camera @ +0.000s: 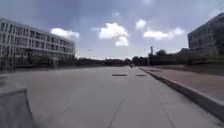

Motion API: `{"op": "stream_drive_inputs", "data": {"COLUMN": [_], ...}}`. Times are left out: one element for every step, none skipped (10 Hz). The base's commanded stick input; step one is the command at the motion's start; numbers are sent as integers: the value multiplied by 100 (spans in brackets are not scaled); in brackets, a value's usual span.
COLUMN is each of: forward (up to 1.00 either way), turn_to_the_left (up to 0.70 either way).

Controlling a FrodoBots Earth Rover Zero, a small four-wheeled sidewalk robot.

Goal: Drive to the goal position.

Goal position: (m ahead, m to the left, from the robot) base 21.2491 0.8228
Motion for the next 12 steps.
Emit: {"op": "stream_drive_inputs", "data": {"forward": [70,70,70,70,56,17,0,0,0,0,0,0], "turn_to_the_left": [0,0,0,0,0,0,0,0,0,0,0,0]}}
